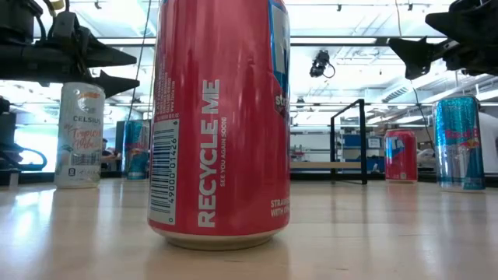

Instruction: Place canned beverage on shelf

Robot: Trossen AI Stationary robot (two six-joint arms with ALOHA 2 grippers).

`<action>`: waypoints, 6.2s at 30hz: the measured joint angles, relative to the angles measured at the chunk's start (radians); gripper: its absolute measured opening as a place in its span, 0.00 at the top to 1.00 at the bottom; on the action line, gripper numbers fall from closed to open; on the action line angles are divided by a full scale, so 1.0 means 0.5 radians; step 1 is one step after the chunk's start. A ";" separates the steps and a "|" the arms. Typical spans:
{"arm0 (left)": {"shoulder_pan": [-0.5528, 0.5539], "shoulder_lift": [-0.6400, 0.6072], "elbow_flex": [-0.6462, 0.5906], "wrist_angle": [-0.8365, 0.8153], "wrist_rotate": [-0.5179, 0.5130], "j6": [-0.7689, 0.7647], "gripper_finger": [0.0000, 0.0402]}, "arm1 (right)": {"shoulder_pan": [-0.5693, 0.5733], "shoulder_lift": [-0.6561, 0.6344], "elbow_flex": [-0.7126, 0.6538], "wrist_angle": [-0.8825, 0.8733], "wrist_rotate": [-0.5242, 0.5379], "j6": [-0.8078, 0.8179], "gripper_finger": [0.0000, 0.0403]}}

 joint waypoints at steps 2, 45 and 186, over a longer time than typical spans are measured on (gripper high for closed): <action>0.000 0.000 0.000 0.000 0.000 0.000 0.26 | 0.001 -0.001 0.000 0.000 0.001 0.001 0.14; 0.001 0.000 0.000 0.000 -0.001 -0.001 0.26 | 0.000 0.000 0.000 -0.001 0.001 0.000 0.14; -0.030 0.001 0.000 0.012 0.014 0.051 0.26 | 0.001 0.733 0.155 0.652 0.422 0.431 0.14</action>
